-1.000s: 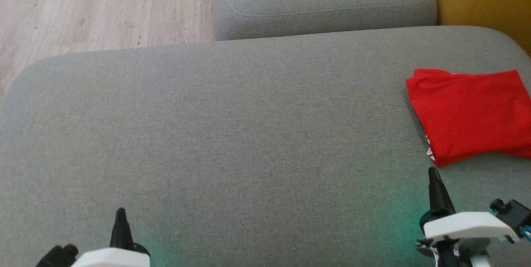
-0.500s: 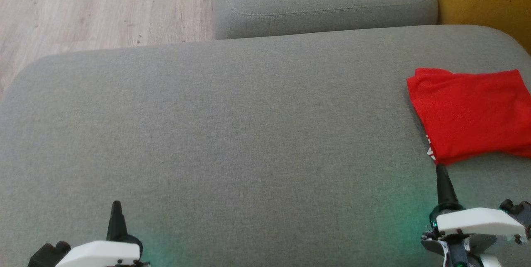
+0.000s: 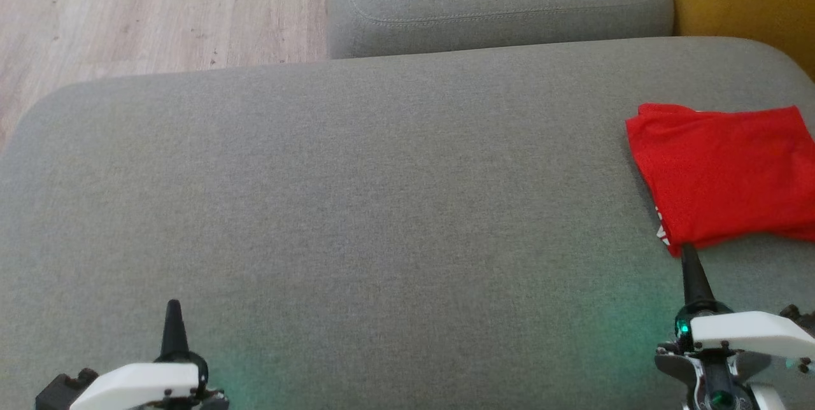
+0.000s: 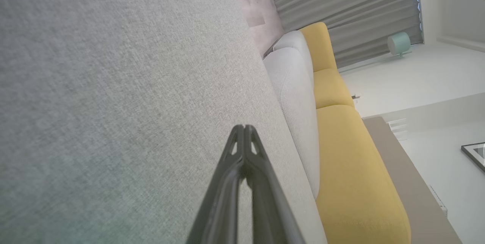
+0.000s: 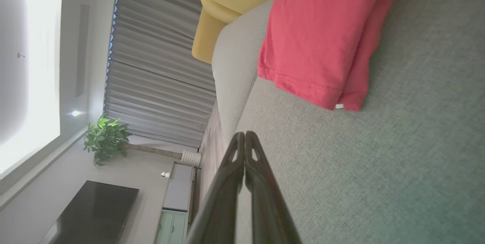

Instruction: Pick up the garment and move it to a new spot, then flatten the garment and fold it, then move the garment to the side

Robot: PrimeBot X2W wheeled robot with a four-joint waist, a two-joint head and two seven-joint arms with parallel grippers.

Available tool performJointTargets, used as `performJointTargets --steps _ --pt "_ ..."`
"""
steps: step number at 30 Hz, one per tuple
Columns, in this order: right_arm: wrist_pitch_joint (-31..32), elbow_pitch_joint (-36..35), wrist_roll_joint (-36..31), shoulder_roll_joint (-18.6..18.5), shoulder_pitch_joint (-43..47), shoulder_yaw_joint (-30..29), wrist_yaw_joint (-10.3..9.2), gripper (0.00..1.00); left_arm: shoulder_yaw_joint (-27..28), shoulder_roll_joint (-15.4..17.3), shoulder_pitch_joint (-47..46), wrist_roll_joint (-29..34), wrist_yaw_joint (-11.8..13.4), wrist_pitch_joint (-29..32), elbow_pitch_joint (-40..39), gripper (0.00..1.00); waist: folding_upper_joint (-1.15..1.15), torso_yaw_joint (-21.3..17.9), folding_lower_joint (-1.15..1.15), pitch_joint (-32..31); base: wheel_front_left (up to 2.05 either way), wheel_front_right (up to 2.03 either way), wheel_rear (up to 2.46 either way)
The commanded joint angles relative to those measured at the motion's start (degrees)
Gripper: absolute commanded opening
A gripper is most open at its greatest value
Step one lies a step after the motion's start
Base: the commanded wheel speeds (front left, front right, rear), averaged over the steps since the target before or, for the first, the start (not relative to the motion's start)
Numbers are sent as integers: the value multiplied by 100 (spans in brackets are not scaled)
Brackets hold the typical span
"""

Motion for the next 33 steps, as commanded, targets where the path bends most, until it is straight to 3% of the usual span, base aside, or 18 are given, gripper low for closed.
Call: performJointTargets --steps 1,33 --pt "43 -222 169 -103 -325 55 29 0 183 15 -347 -127 -41 57 -206 0 0 1 0 2 0 0 0" --pt "451 -346 2163 -97 -521 -272 39 0 643 -75 -707 -1835 -322 518 -294 0 0 16 0 46 0 0 0"
